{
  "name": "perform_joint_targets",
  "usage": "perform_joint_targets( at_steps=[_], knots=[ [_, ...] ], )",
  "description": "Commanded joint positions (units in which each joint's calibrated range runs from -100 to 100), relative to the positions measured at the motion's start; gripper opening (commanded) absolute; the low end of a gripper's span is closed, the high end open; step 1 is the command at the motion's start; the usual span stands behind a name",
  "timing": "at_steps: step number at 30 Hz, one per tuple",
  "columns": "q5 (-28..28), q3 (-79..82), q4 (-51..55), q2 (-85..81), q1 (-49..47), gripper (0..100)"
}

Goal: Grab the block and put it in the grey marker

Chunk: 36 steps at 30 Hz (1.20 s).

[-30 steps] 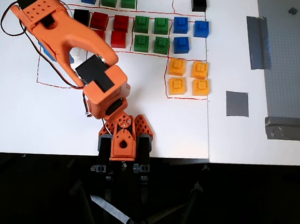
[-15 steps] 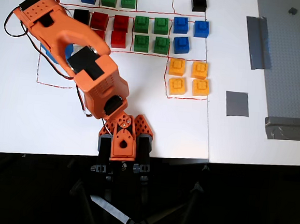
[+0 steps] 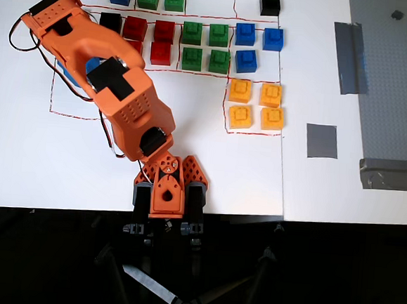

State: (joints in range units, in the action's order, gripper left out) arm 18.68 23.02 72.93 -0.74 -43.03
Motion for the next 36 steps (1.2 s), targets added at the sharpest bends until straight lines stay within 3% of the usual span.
perform_joint_targets(
  at_steps=[1,20,22,24,36],
  knots=[
    [-0.4,-5.0,-1.2,-1.0,2.0,28],
    [-2.1,-0.7,-7.4,-0.6,3.3,20],
    [-2.4,0.4,-8.4,-1.4,3.3,7],
    [-2.7,0.8,-8.5,-1.6,3.1,1],
    [-5.9,3.9,-5.4,-12.5,2.5,0]
  ],
)
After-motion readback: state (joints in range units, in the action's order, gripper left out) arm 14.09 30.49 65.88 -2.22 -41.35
